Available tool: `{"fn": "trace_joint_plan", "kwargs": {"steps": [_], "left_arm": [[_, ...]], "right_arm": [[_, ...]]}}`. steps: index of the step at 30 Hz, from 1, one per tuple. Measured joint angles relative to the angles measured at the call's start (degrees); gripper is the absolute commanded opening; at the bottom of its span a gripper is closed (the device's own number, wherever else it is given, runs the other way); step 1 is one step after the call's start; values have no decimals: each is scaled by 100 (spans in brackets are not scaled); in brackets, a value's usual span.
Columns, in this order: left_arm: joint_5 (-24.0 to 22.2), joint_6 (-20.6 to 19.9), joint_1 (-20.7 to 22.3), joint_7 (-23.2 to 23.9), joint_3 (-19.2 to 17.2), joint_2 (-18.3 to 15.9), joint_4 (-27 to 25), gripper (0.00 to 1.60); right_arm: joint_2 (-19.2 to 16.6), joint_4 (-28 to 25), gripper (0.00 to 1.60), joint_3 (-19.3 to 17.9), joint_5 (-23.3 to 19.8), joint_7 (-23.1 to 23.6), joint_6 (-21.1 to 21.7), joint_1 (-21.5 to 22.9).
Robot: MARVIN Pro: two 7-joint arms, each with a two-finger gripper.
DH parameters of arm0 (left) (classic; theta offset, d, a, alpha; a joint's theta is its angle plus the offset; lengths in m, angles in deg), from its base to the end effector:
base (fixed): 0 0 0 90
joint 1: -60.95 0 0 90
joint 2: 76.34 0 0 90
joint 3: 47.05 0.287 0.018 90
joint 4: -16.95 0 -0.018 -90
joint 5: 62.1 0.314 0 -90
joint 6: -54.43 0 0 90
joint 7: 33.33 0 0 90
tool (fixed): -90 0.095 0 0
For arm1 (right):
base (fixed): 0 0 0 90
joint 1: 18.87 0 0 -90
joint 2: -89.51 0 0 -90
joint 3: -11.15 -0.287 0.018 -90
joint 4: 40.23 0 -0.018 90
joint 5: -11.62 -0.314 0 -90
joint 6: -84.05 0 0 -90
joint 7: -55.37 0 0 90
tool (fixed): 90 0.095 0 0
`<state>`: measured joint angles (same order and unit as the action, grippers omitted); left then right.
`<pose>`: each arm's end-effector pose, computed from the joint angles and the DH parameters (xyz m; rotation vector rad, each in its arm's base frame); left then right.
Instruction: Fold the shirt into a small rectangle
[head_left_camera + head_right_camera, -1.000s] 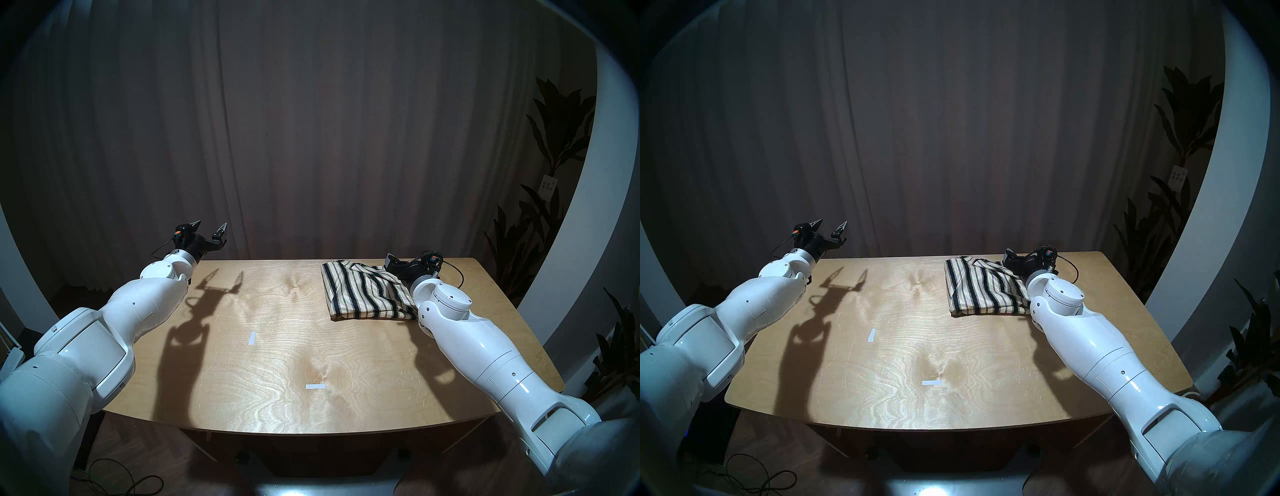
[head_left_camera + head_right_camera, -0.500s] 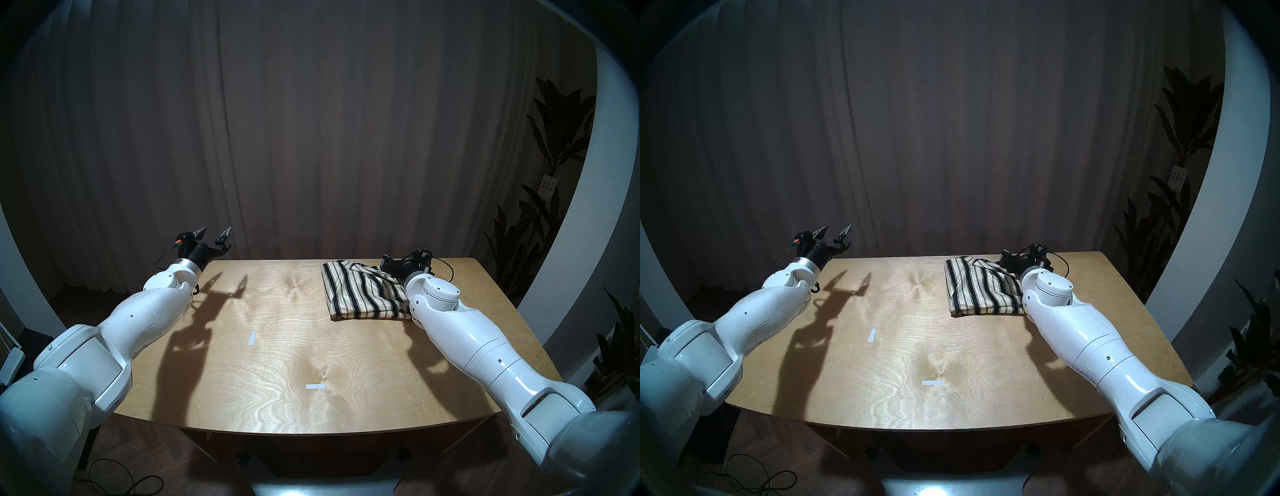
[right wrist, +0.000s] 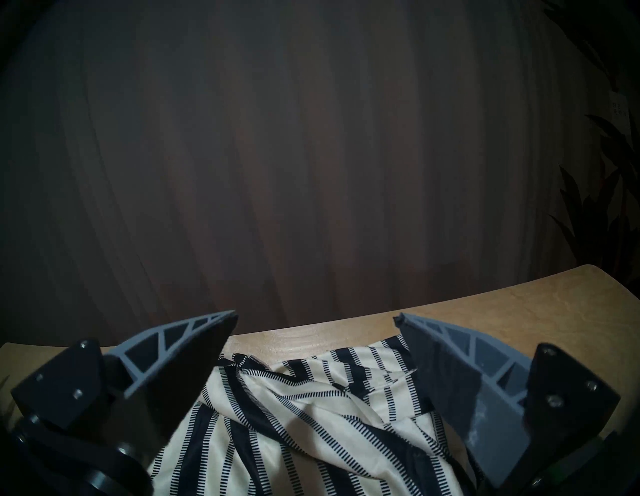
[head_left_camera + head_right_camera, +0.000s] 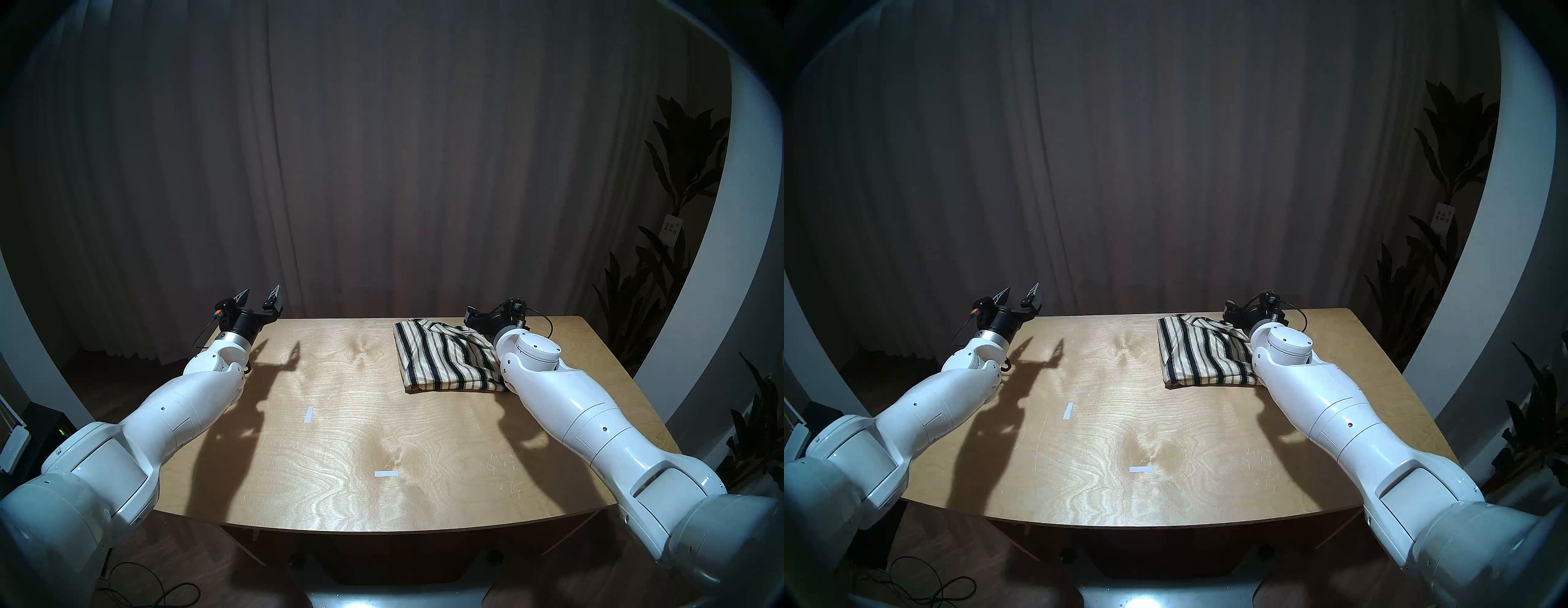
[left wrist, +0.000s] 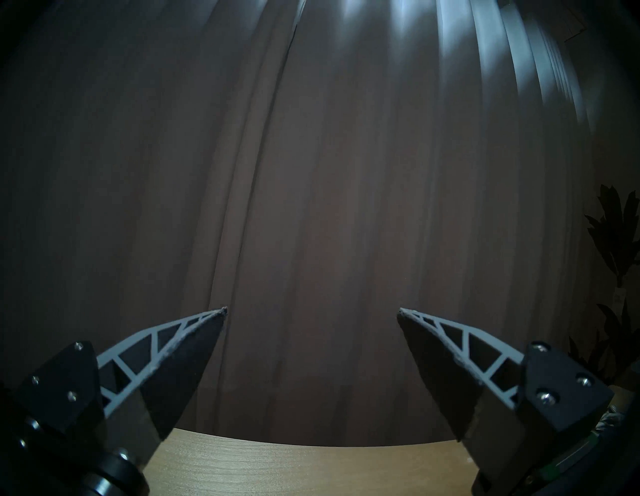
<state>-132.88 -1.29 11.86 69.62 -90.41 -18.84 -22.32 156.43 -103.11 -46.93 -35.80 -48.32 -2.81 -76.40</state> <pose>0.5487 0.1628 -0.2927 1.8407 0.1535 2.2974 0.5526 -0.0311 -0.2845 -2.3318 0.1746 -1.8890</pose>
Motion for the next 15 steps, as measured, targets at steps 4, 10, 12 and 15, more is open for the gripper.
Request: {"fn": "trace_joint_plan", "kwargs": {"steps": [4,10,12,15], "left_arm": [[3,114,-102,-297,-22,-41,-186,160],[128,223,-290,-822,-8,-130,-543,160],[190,241,-350,-994,15,-164,-667,160],[315,253,-443,-1257,81,-238,-878,160]], "right_arm": [[18,98,160,5,18,129,-56,33],[39,218,160,6,48,357,-185,69],[42,250,160,3,60,431,-235,75],[45,305,160,-3,75,540,-313,80]]}}
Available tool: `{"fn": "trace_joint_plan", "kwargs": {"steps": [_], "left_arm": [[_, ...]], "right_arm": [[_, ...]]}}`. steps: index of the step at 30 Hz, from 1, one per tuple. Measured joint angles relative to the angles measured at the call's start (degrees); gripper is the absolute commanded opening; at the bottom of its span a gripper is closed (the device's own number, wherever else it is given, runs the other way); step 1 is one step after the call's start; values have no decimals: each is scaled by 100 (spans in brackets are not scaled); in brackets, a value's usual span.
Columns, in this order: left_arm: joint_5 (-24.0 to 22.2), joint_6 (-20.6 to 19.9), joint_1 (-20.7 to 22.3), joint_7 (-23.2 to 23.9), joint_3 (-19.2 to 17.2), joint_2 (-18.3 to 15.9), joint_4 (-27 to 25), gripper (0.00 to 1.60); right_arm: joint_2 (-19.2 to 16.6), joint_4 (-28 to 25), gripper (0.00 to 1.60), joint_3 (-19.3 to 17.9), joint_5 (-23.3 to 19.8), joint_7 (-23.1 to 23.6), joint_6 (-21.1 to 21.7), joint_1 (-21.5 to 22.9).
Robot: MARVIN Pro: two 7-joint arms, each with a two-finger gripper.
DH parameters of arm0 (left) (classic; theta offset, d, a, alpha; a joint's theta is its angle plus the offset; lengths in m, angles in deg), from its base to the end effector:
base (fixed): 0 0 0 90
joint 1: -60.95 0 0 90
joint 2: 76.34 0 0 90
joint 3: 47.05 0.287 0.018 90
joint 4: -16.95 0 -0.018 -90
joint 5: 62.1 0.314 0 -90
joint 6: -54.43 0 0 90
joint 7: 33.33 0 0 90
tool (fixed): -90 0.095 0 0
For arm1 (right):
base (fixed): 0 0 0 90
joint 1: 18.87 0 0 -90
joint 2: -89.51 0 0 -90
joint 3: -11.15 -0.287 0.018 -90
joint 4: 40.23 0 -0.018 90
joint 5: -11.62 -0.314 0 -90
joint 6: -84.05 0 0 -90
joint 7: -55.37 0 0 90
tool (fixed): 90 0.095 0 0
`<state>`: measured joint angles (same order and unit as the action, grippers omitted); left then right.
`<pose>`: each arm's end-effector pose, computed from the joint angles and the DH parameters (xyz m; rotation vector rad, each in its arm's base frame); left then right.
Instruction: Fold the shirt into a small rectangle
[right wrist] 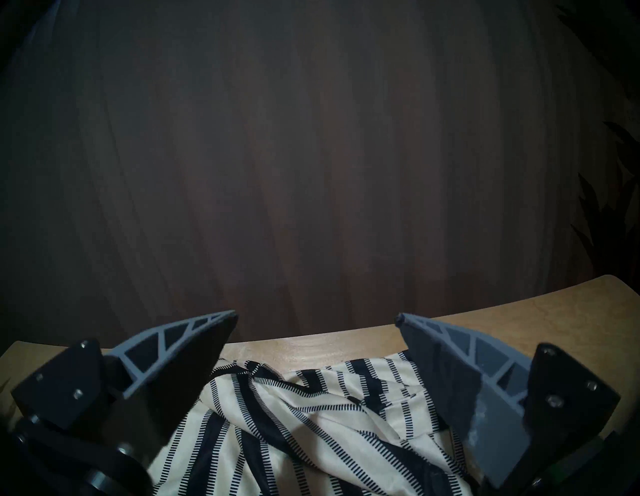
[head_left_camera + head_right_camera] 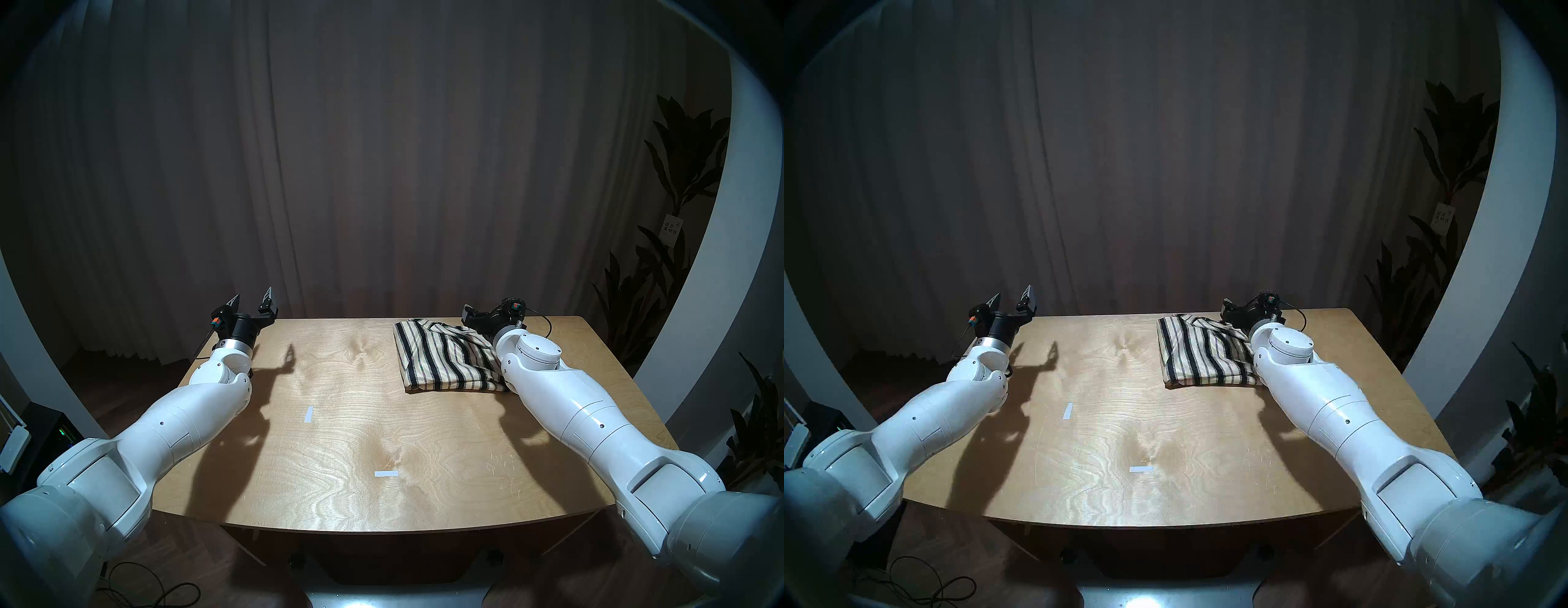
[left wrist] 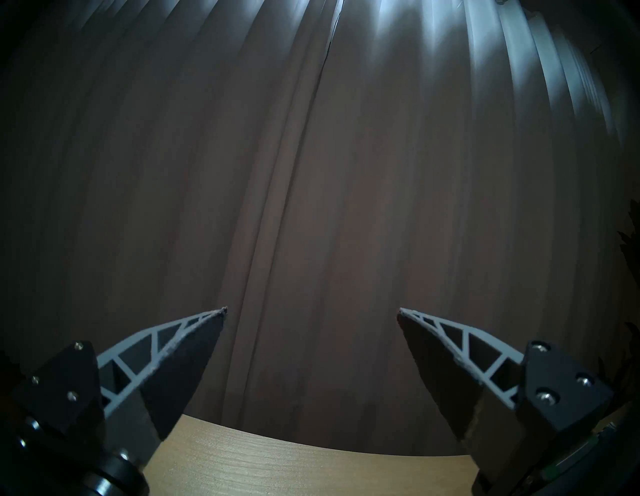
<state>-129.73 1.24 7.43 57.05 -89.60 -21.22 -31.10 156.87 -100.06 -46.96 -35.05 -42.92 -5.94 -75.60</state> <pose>0.5316 0.1526 -0.3003 1.8697 0.2565 2.3596 0.5568 -0.0322 -0.2876 -2.2626 0.1138 -1.9077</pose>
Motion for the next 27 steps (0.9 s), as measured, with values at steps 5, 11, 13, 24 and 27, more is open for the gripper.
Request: {"fn": "trace_joint_plan", "kwargs": {"steps": [5,11,13,24,27], "left_arm": [[297,-6,-132,-415,182,-170,-359,160],[673,-104,-214,-964,367,-449,-816,160],[780,-215,-219,-1148,418,-547,-957,160],[1196,-1468,-206,-2155,800,-1162,-1801,160],[1196,-1833,-189,-2428,862,-1266,-1954,160]], "right_arm": [[3,85,160,-8,20,165,-121,1],[14,166,160,-14,35,356,-263,0],[20,192,160,-14,38,417,-306,-3],[89,452,160,-14,65,814,-564,16],[124,596,160,-14,85,916,-654,43]]}}
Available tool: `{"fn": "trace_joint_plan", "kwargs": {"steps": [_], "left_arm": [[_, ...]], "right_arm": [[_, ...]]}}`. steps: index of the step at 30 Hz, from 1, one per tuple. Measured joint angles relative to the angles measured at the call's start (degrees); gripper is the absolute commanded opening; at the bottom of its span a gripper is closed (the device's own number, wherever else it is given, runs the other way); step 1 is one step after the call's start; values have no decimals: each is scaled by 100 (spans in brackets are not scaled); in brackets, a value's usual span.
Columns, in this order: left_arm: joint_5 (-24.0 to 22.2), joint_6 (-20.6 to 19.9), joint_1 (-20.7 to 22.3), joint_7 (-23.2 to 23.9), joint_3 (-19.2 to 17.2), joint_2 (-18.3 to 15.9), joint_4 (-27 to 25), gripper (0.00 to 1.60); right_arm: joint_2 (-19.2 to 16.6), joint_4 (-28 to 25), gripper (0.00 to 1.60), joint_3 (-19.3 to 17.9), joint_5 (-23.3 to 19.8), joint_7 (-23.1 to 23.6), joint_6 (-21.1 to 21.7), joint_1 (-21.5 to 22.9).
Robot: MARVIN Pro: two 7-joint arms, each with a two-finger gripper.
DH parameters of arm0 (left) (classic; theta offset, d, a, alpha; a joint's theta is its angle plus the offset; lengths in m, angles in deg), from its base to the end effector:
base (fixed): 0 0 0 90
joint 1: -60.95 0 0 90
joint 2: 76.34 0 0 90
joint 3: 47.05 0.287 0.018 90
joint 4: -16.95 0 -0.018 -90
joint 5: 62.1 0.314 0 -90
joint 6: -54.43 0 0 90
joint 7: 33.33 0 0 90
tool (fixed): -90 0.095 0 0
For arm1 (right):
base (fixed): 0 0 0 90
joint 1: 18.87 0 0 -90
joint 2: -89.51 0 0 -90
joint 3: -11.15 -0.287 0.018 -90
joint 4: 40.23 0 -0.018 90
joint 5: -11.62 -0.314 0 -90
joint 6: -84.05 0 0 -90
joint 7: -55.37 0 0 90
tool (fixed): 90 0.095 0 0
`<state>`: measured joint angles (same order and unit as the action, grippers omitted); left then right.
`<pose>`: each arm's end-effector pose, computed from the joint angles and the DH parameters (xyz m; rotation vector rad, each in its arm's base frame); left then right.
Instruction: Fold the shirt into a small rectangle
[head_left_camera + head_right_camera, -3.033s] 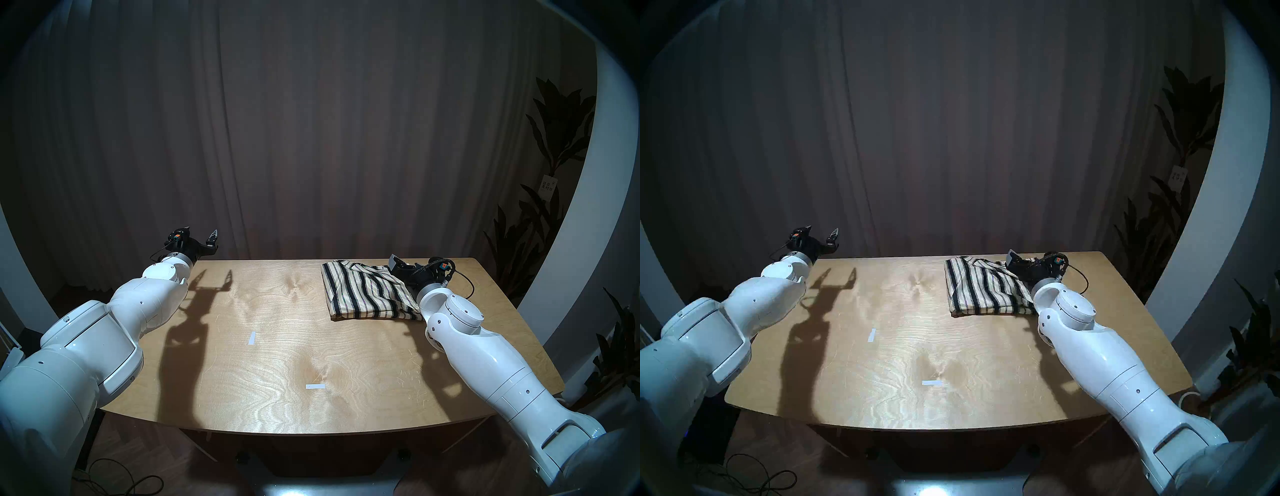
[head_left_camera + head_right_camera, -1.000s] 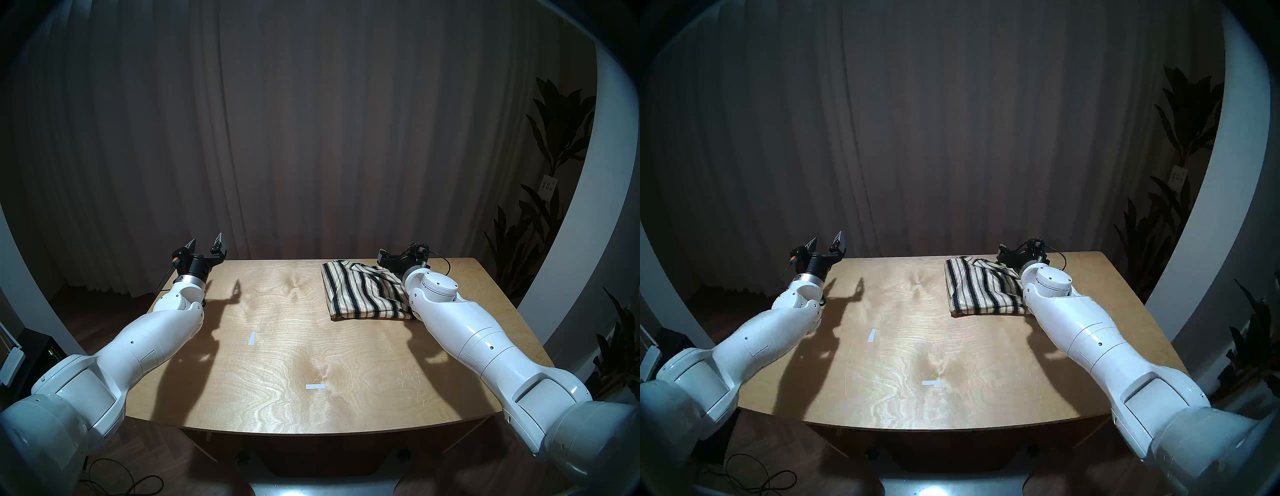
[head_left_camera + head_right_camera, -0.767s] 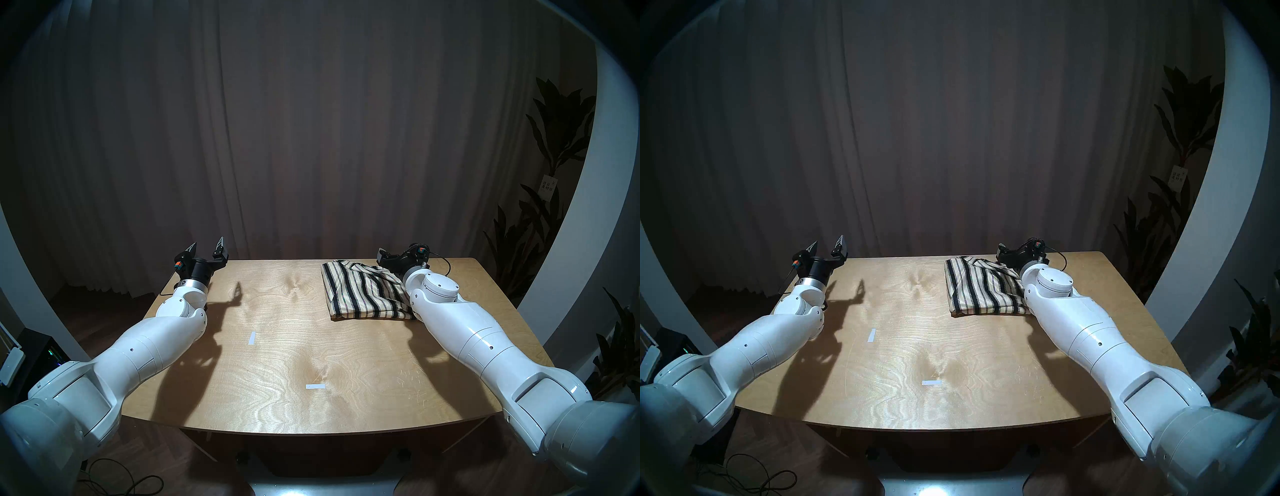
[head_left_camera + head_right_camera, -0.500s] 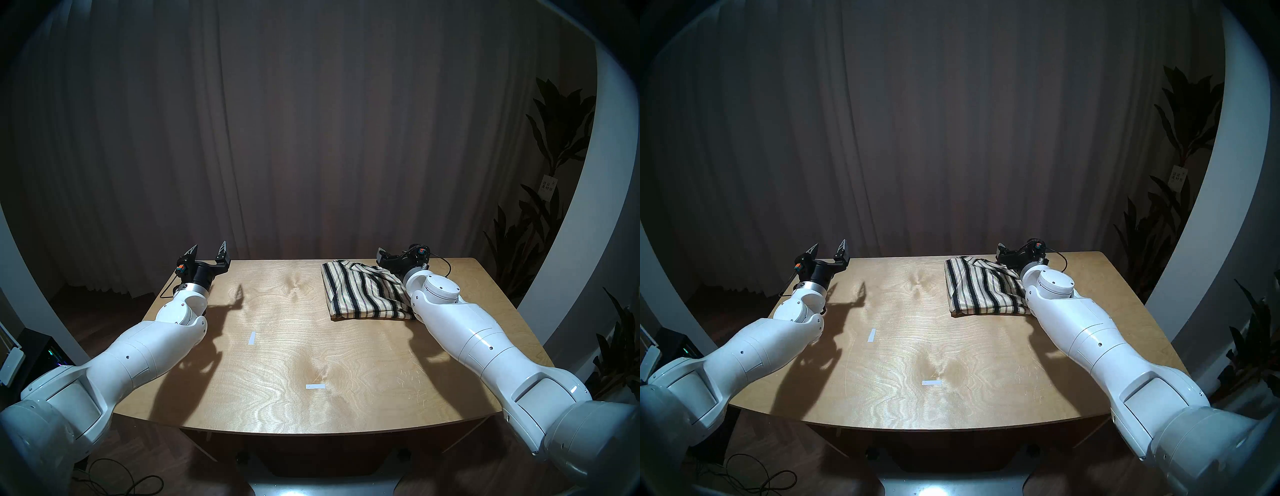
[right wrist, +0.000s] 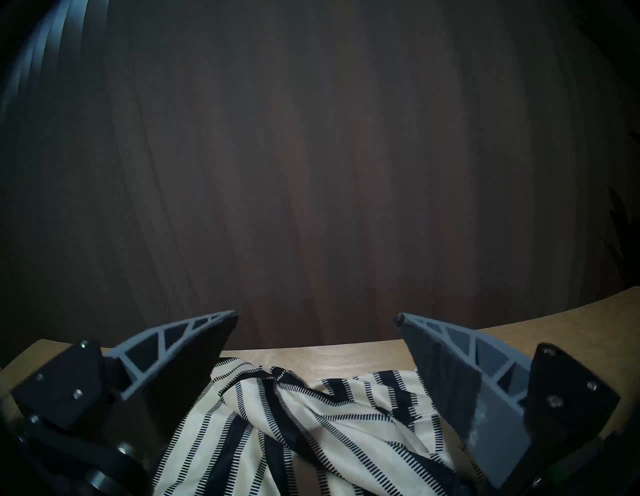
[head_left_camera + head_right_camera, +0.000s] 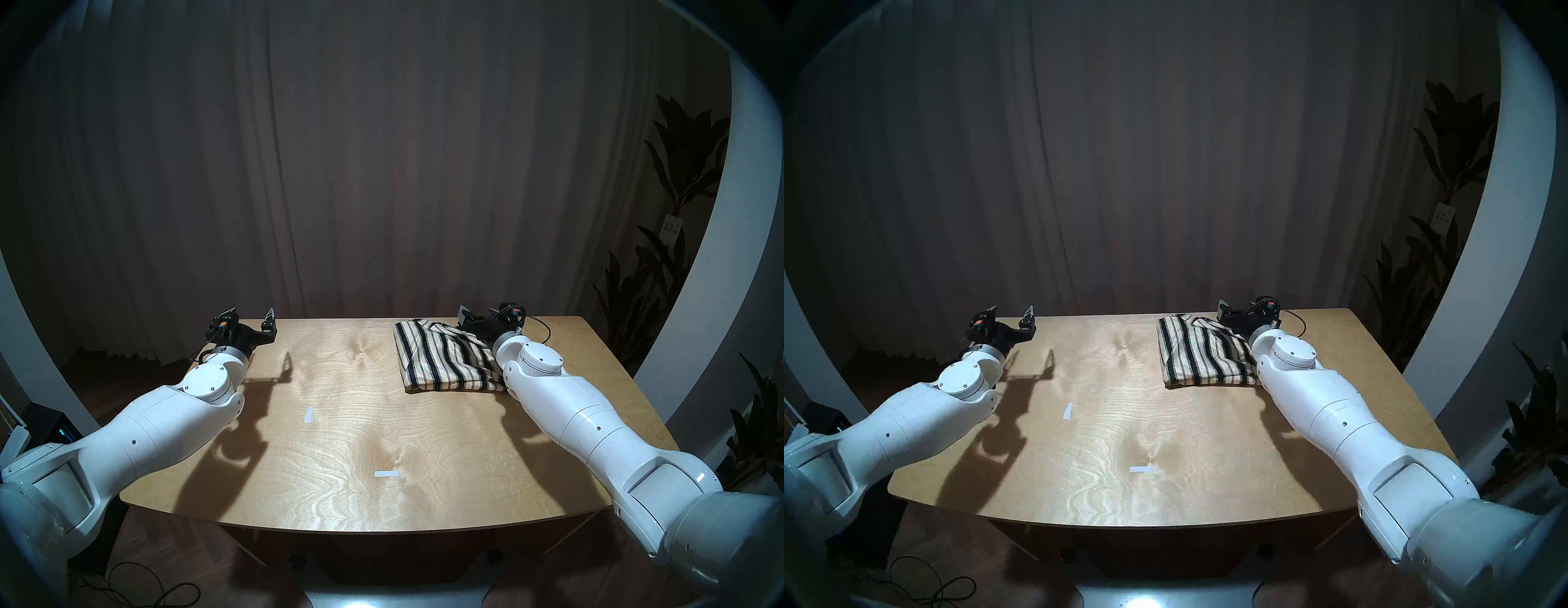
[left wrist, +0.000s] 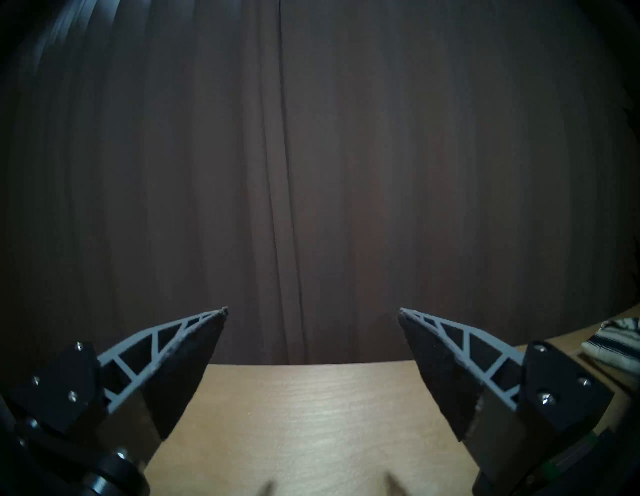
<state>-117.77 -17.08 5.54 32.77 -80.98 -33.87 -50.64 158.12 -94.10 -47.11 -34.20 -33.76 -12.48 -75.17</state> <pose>0.4997 0.1552 -0.2946 -2.1432 -0.0119 -2.0645 0.5570 -0.0330 -0.3042 -2.1499 0.0254 -1.9271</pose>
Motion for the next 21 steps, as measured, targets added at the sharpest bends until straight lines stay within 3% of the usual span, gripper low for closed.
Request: {"fn": "trace_joint_plan", "kwargs": {"steps": [3,8,21], "left_arm": [[-85,-305,6,-209,-25,-50,-102,160],[-409,-357,-4,-190,-141,-71,-126,160],[-1276,115,-162,1121,-243,-140,180,160]], "right_arm": [[48,175,160,-6,32,60,-131,39],[144,479,160,-9,139,71,-415,128],[378,1109,160,-30,304,148,-809,374]]}}
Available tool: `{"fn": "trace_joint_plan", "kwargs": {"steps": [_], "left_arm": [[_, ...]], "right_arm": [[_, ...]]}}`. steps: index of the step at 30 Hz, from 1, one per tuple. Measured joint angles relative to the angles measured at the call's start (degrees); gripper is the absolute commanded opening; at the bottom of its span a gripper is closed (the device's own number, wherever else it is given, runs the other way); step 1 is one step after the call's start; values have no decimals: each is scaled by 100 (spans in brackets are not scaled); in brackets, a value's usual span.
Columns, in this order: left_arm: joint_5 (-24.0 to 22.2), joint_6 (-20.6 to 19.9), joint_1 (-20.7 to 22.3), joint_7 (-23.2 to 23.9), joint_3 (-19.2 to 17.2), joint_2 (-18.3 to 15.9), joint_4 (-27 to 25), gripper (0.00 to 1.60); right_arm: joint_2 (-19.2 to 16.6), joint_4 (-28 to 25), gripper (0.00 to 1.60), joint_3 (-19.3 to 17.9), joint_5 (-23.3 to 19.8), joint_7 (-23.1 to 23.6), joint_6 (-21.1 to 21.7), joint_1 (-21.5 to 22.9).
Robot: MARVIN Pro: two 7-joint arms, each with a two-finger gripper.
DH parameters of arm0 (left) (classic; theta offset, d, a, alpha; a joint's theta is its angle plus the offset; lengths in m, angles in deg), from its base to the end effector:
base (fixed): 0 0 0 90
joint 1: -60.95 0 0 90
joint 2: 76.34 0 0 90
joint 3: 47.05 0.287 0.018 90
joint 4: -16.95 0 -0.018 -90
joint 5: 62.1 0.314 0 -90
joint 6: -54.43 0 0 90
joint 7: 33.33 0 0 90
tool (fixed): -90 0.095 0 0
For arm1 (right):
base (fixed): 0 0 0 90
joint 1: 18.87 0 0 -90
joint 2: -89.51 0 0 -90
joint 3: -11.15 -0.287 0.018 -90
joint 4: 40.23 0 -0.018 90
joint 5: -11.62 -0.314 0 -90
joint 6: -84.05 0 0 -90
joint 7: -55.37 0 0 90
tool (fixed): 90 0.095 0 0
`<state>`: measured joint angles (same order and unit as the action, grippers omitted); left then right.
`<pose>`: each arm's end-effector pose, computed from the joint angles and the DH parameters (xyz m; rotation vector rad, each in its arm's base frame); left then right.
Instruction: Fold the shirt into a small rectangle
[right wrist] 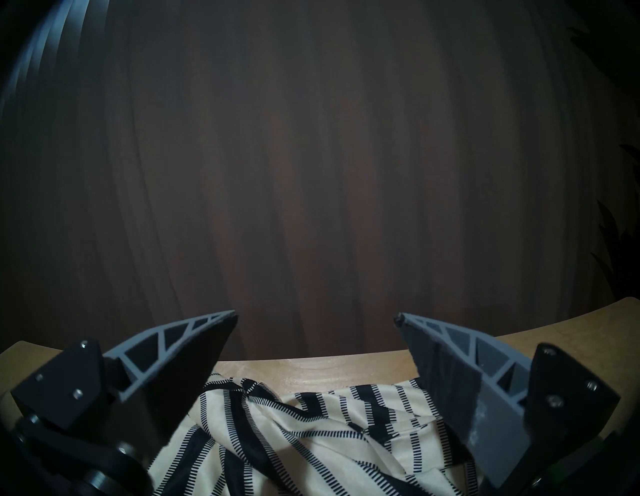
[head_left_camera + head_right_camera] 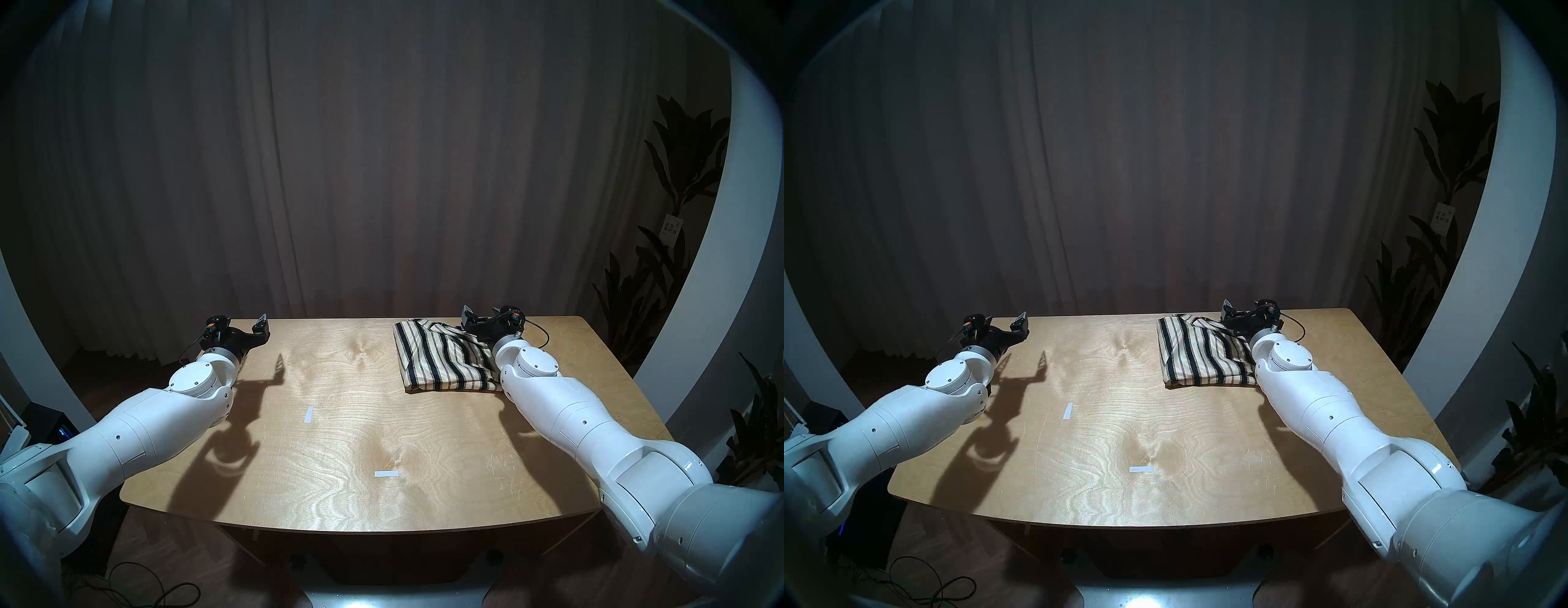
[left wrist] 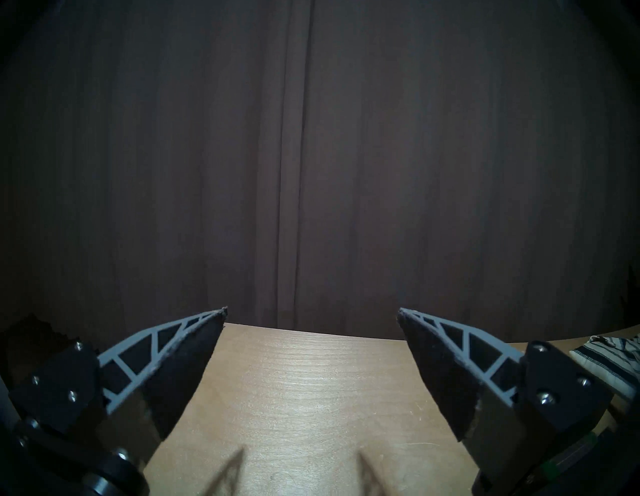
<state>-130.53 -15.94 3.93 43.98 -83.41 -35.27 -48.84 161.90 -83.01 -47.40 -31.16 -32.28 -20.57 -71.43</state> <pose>0.4949 0.1750 -0.3018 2.3021 0.1703 2.1173 0.5698 -0.0406 -0.3183 -2.1275 0.0483 -2.0360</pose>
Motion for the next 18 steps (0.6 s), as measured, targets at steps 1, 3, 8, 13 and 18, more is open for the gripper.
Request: {"fn": "trace_joint_plan", "kwargs": {"steps": [1,3,8,13,18], "left_arm": [[-30,12,-1,87,-1,0,46,160],[-79,36,-1,251,-3,2,135,160],[-121,139,6,486,-3,40,324,160],[-82,247,15,552,-4,106,416,160],[-25,331,21,598,-4,163,473,160]], "right_arm": [[12,39,160,-5,7,12,-21,15],[37,113,160,-14,18,36,-60,44],[92,249,160,-38,51,76,-162,103],[144,312,160,-72,79,69,-242,135],[192,341,160,-102,106,42,-301,162]]}}
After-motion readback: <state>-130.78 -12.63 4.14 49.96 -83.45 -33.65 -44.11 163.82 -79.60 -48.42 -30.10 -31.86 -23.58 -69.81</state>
